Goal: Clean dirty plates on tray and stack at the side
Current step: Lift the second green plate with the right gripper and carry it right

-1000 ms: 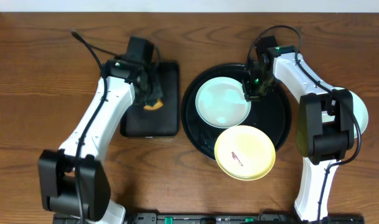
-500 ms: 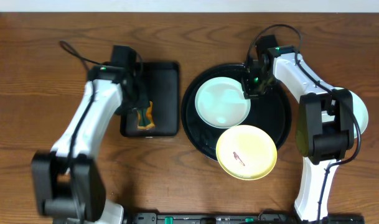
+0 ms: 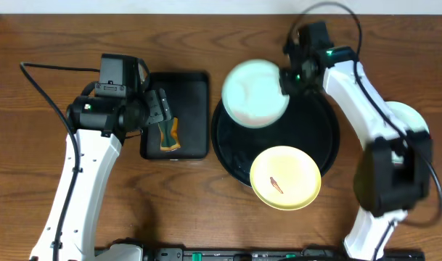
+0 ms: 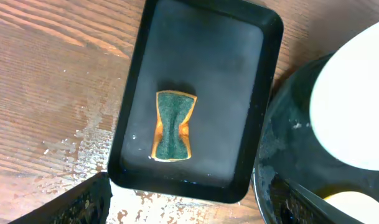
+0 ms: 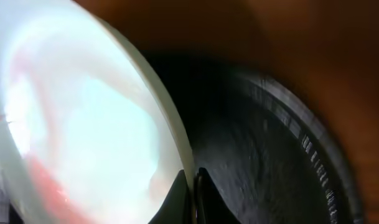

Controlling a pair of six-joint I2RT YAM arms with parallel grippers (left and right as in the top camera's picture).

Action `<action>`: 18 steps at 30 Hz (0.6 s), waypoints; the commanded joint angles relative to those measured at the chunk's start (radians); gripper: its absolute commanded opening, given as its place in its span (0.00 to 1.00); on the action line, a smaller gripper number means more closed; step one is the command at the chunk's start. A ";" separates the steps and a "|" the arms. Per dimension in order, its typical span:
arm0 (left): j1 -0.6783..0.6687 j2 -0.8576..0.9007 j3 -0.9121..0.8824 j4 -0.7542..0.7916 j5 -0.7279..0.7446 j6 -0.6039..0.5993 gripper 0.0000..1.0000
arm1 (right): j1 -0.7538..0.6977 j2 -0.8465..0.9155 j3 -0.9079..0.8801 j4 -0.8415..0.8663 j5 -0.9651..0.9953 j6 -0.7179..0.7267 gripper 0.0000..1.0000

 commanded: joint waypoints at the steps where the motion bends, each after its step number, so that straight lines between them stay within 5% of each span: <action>1: 0.003 0.000 0.014 -0.004 -0.001 0.003 0.82 | 0.100 -0.095 0.029 0.055 0.077 -0.012 0.01; 10: 0.003 0.000 0.014 -0.004 -0.001 0.003 0.83 | 0.363 0.008 0.029 0.346 0.308 -0.105 0.01; 18: 0.003 0.000 0.014 -0.004 -0.001 0.003 0.83 | 0.491 -0.013 0.029 0.437 0.601 -0.219 0.01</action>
